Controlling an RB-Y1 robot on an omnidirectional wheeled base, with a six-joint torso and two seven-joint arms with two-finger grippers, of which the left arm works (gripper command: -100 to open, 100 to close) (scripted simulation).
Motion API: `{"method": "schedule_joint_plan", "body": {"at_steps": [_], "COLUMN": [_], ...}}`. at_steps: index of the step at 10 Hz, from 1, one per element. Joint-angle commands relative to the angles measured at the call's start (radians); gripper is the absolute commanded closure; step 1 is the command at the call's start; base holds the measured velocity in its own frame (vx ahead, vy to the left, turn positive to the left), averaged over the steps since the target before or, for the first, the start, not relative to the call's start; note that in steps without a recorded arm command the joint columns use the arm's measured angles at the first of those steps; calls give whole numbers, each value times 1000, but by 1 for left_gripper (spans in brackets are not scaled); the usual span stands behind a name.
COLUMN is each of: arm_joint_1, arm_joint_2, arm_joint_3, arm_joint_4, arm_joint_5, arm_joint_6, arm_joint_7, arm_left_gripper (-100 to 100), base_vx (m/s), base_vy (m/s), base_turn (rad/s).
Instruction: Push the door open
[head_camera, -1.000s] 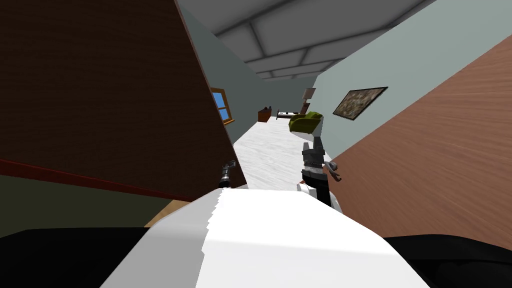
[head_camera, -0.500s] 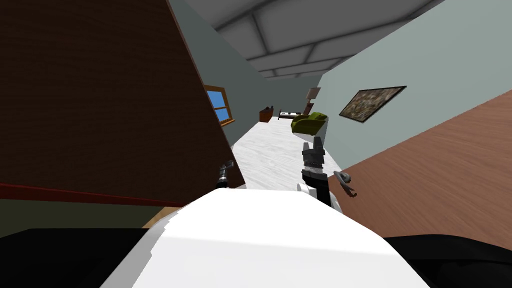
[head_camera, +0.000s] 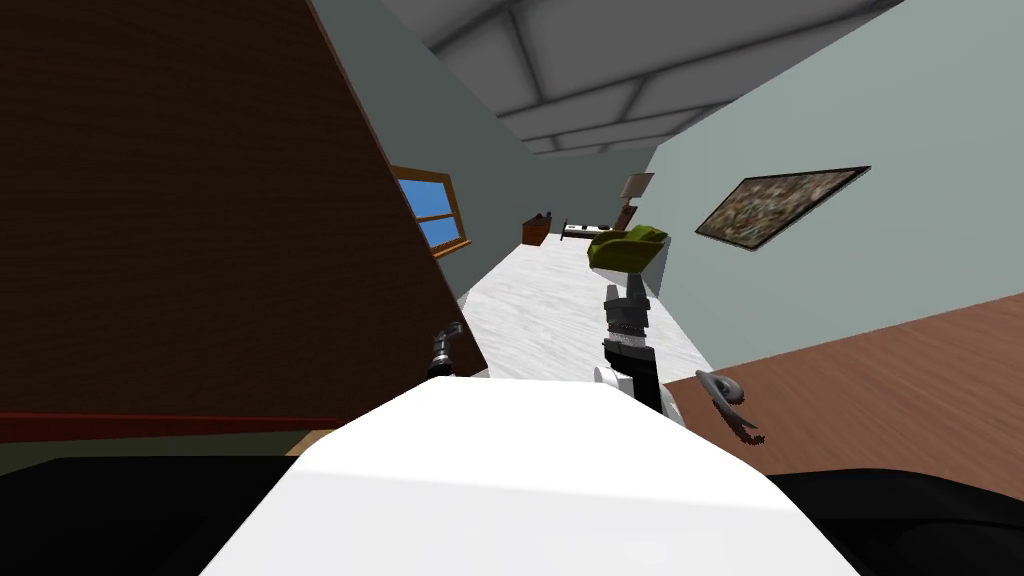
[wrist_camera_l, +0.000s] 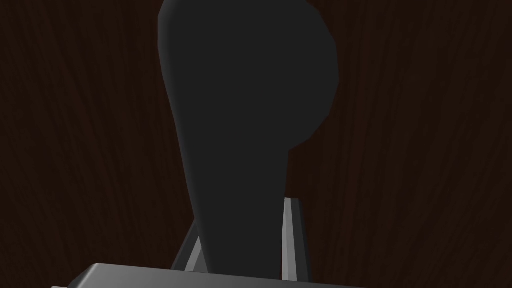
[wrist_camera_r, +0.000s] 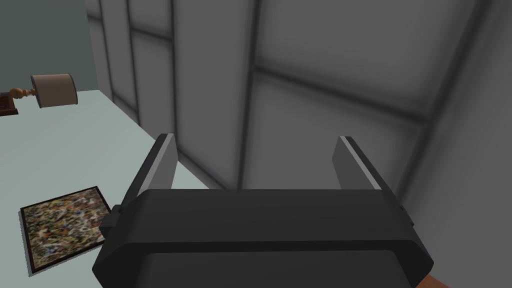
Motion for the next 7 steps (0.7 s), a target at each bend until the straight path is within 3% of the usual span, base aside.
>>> {"method": "schedule_joint_plan", "body": {"at_steps": [1,7], "arm_joint_1": [-8,-10], "arm_joint_2": [8,-27], "arm_joint_3": [29,95], "arm_joint_4": [3,6], "arm_joint_5": [12,46], "arm_joint_6": [-11,-12], "arm_joint_7": [-8,-28], "arm_left_gripper": [100,100], "base_vx": [190,210], "base_vy": [-47,-37], "base_turn": [66,78]}}
